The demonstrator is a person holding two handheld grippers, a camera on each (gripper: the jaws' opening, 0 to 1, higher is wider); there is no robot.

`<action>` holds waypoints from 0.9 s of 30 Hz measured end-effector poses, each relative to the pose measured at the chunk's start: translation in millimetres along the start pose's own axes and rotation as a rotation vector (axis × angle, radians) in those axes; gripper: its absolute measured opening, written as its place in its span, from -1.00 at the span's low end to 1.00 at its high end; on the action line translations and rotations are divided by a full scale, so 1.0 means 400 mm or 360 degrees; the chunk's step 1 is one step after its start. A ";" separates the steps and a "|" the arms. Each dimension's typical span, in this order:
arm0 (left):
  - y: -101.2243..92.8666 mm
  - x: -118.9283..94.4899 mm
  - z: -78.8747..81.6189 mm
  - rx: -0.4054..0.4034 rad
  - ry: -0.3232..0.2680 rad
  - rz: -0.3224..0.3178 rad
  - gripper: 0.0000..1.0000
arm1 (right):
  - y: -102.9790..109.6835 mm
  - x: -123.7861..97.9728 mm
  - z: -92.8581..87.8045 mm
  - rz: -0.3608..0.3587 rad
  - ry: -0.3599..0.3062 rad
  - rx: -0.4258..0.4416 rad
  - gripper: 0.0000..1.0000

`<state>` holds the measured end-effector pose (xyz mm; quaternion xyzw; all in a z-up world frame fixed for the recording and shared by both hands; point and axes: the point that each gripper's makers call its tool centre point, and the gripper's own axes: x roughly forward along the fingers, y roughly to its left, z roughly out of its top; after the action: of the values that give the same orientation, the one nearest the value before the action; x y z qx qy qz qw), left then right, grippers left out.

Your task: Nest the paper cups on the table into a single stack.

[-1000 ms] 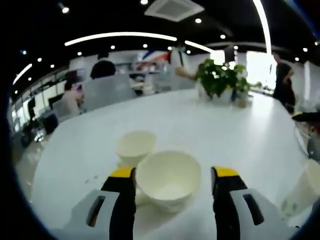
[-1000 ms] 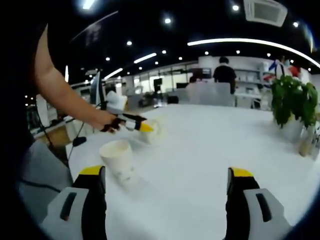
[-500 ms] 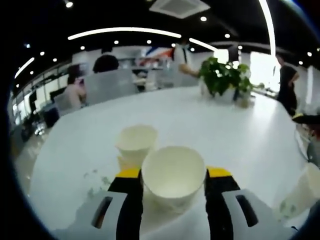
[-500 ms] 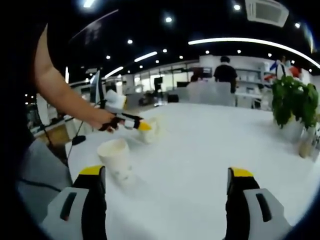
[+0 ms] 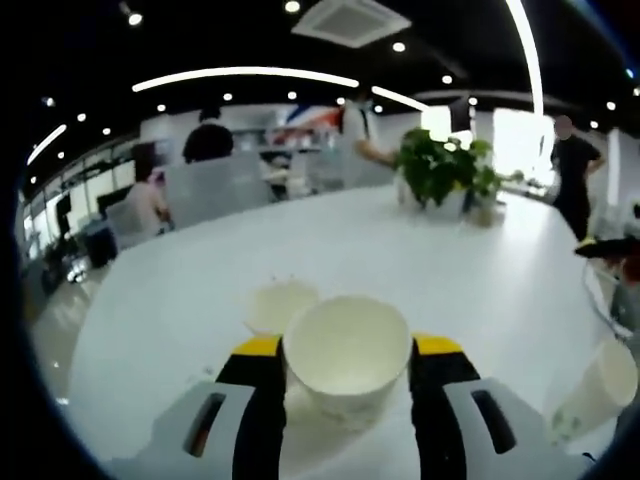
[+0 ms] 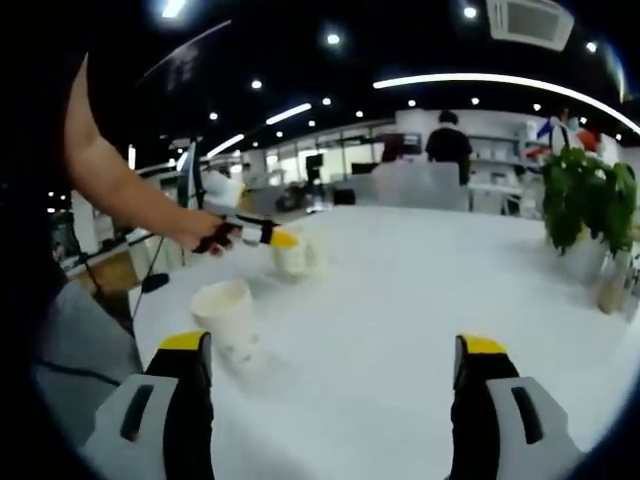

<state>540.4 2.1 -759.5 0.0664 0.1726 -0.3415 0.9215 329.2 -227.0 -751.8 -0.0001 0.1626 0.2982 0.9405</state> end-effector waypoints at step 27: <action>0.040 -0.061 0.118 0.0002 -0.0051 -0.0062 -0.10 | 0.017 0.004 0.006 0.0025 0.0003 -0.0028 0.98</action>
<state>546.4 17.6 -706.5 0.0581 0.1589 -0.3606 0.9172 327.2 -220.3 -749.3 -0.0074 0.1608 0.3069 0.9380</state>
